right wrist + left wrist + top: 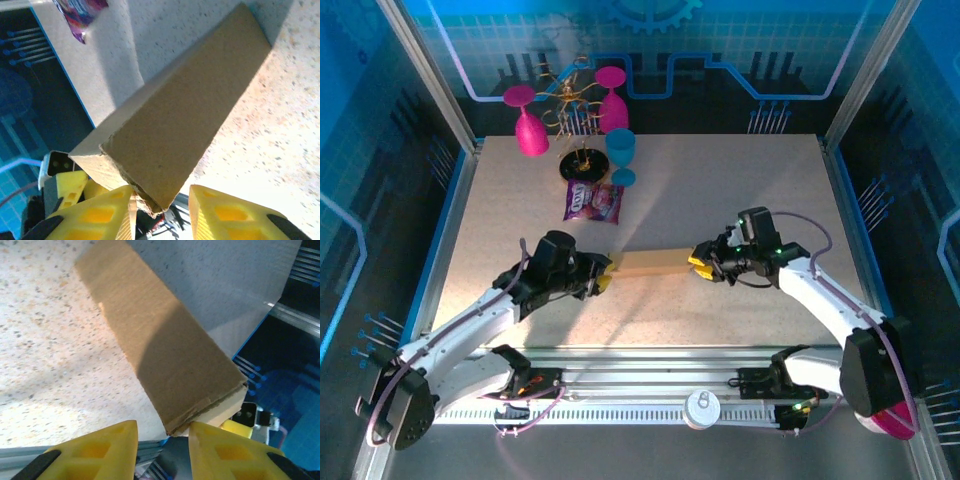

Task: Fold the paper box

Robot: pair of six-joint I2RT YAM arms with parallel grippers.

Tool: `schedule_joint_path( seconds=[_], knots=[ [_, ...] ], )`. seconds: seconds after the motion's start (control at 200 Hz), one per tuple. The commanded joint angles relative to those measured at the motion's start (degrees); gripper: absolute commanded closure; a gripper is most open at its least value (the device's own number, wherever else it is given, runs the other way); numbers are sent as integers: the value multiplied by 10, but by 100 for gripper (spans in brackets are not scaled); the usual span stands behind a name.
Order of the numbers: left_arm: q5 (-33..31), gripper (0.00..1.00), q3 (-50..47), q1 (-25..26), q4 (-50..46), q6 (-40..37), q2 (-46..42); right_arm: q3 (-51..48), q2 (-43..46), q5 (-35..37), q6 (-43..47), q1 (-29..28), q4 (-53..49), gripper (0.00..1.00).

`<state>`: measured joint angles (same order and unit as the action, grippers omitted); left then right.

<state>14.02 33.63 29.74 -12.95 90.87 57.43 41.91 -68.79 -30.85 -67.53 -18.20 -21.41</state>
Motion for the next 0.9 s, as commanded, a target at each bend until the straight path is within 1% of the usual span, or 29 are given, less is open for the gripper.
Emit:
schedule_joint_path(
  seconds=[0.0, 0.16, 0.305, 0.395, 0.475, 0.51, 0.515, 0.54, 0.565, 0.575, 0.59, 0.6, 0.605, 0.615, 0.695, 0.805, 0.85, 0.896],
  knots=[
    [31, 67, -32, -1, -77, -37, -2, -32, 0, 27, 57, 5, -110, 67],
    [51, 67, -47, 0, -101, -47, 11, -52, 14, 50, 69, 5, -134, 66],
    [67, 63, -52, -1, -127, -52, 51, -39, 5, 102, 91, 7, -195, 60],
    [44, 62, -21, -2, -147, -71, 53, -11, 5, 133, 109, 12, -227, 56],
    [13, 58, 40, -17, -194, -112, 54, 34, 24, 175, 128, 13, -253, 51],
    [-1, 54, 70, -28, -217, -135, 57, 58, 33, 201, 138, 14, -268, 46],
    [-3, 52, 74, -29, -220, -139, 58, 62, 34, 205, 140, 14, -270, 46],
    [-12, 31, 94, -39, -233, -156, 59, 80, 40, 225, 149, 16, -278, 41],
    [-19, 5, 113, -50, -246, -175, 62, 103, 46, 241, 159, 19, -286, 35],
    [-23, 2, 120, -55, -250, -181, 63, 112, 47, 248, 163, 21, -288, 29],
    [-27, 1, 131, -63, -255, -192, 63, 122, 49, 256, 170, 23, -291, 17],
    [-29, 1, 137, -69, -258, -197, 63, 129, 51, 262, 176, 24, -293, 6],
    [-31, 1, 141, -73, -260, -200, 64, 131, 51, 265, 178, 25, -293, 3],
    [-33, 1, 146, -78, -263, -205, 63, 139, 53, 271, 183, 27, -295, 0],
    [-49, 1, 176, -131, -265, -240, 49, 188, 71, 328, 220, 39, -304, 0],
    [-67, 1, 182, -189, -227, -280, 12, 229, 98, 414, 273, 49, -301, 0],
    [-86, 1, 185, -205, -221, -307, -4, 231, 107, 447, 298, 52, -295, 0],
    [-124, 1, 196, -214, -232, -342, -14, 229, 114, 493, 312, 55, -293, 0]
  ],
)
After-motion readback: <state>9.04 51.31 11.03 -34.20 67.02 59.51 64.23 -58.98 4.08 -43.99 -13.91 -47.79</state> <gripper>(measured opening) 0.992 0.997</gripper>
